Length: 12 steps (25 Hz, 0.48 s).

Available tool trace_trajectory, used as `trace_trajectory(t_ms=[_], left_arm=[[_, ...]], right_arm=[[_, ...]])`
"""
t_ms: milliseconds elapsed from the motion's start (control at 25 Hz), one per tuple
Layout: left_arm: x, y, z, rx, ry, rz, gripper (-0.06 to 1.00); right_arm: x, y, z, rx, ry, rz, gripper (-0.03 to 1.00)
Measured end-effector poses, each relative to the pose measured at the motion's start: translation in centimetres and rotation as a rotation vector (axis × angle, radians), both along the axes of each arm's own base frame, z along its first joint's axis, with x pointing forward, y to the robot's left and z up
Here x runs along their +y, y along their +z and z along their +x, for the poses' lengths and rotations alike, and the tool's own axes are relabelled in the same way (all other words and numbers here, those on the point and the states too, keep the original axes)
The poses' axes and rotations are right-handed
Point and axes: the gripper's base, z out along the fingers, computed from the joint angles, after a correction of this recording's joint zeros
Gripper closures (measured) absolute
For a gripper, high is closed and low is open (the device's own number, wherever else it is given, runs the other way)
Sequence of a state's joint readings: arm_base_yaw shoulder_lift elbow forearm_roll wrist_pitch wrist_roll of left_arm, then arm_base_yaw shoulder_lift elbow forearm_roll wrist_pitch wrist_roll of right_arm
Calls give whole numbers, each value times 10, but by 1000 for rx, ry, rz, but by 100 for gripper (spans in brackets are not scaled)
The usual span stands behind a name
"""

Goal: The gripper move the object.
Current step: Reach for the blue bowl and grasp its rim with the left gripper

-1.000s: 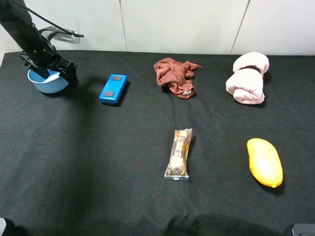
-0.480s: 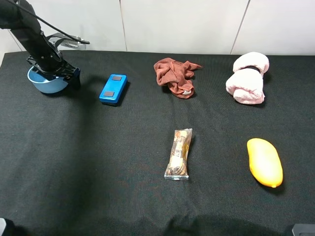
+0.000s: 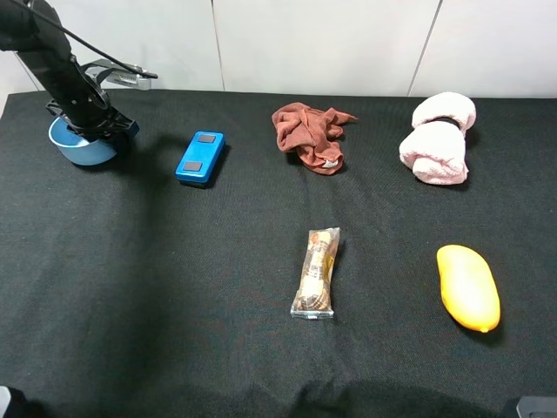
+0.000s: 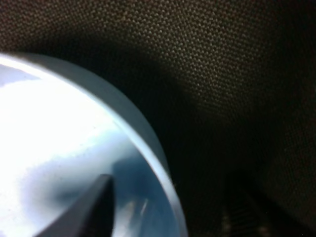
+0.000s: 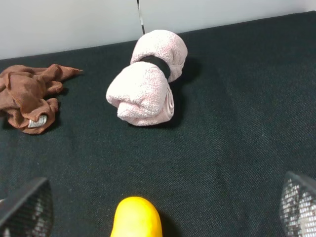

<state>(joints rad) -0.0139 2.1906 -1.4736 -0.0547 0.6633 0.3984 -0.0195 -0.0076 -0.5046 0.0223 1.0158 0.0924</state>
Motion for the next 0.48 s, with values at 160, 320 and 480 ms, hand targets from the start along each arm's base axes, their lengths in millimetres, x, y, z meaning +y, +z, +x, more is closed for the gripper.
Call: trace_trajectory(t_ms=[160,320,480], left_arm=[[0,0,0,0,0,0,73],[0,0,0,0,0,0,91],[0,0,1,-5,-2,3,94]], right_arm=[[0,0,0,0,0,0,27],[0,0,0,1,0,0,27],[0,0,0,1,0,0,27]])
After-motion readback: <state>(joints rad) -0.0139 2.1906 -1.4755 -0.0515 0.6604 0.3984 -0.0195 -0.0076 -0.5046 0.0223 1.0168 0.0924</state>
